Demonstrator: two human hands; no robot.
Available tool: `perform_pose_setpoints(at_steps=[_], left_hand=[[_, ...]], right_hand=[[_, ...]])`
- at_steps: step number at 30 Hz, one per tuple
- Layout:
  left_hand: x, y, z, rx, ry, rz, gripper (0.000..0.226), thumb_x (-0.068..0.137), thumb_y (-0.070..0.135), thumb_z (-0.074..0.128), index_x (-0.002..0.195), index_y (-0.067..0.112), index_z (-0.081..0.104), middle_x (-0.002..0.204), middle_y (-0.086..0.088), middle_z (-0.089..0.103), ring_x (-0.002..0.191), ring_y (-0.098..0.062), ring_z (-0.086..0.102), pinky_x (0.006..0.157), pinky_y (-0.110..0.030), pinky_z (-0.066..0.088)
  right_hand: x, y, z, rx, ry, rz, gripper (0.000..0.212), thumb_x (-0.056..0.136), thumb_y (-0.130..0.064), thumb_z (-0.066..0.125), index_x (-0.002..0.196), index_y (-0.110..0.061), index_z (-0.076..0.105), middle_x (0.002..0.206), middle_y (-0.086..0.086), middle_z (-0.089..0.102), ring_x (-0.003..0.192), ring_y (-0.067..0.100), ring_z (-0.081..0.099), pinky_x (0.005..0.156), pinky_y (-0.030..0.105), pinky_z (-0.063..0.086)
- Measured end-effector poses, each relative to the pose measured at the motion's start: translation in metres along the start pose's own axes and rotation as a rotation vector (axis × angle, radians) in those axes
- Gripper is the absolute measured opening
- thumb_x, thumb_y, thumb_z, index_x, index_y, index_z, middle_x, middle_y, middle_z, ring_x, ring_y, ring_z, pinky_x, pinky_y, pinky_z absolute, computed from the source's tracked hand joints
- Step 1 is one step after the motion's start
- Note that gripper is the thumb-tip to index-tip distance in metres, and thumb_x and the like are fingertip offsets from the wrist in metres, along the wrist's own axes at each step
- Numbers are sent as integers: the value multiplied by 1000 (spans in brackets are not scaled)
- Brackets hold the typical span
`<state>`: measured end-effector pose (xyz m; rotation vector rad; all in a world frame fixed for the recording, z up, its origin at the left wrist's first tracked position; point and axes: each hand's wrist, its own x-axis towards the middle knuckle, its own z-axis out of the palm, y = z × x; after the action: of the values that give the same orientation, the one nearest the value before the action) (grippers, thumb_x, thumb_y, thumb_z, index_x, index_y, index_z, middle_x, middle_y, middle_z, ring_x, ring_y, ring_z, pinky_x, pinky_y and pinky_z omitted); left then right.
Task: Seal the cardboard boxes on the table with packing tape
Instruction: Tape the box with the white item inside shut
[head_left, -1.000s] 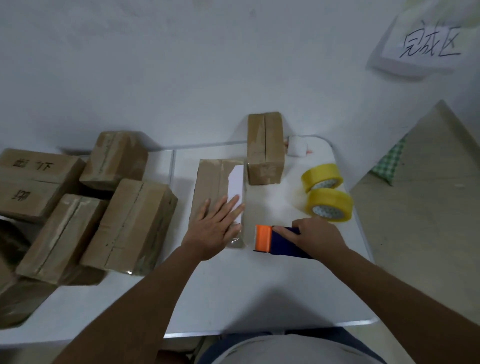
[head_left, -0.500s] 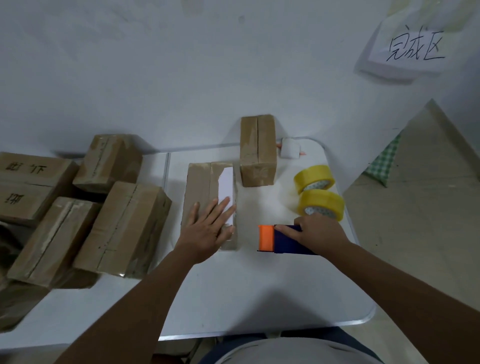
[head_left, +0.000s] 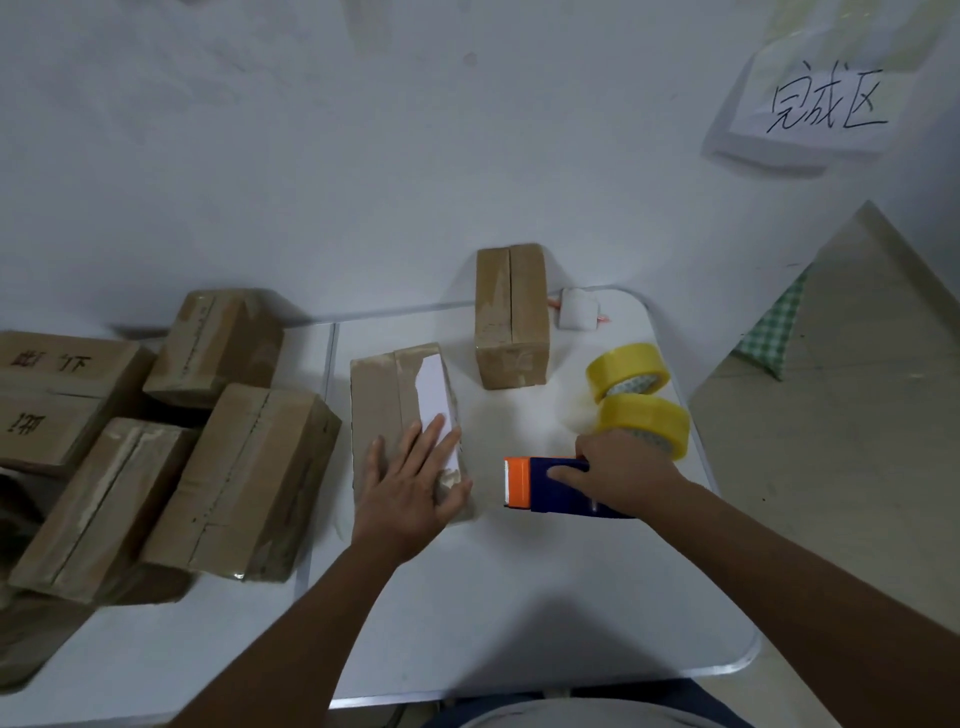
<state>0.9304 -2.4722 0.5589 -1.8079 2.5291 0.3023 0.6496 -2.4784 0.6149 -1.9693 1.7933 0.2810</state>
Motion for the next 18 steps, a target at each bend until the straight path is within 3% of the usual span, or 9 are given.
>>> perform_pose_setpoints(at_steps=[3,11,13,16,18], left_hand=[[-1,2,-1,-6,7,-14,69,94,70,12,156,41,6,164,17,-9,150,-6,-14,121,-53,-5],[-1,6,-3,27,0,-28,71,92,69,10,157,41,3,164,14,-11,150,-9,-16,121,-51,-9],[-1,7,-3,29,-2,-32,71,92,69,10,157,40,4,164,14,-11,151,-10,-16,121,-51,-8],[0,6,-4,41,-20,-35,70,93,69,8,156,41,-1,163,16,-18,149,-8,-21,121,-50,-12],[-1,6,-4,37,-21,-34,70,93,68,12,156,42,0,163,17,-18,149,-7,-21,120,-49,-13]], right_hand=[[4,-14,1,-75,-25,3,55,95,-62,38,102,-12,57,95,6,61,79,18,54,64,29,41],[8,-26,6,-153,-13,3,57,96,-62,35,105,-10,59,103,9,63,94,24,63,66,30,38],[11,-29,8,-153,-18,13,56,96,-62,35,102,-11,58,104,10,63,95,25,62,66,30,37],[21,-35,14,-104,-41,35,50,97,-60,35,80,-14,46,102,10,63,94,26,62,67,31,37],[24,-30,14,-134,-45,97,46,99,-54,37,85,-13,52,106,9,63,98,26,61,69,32,37]])
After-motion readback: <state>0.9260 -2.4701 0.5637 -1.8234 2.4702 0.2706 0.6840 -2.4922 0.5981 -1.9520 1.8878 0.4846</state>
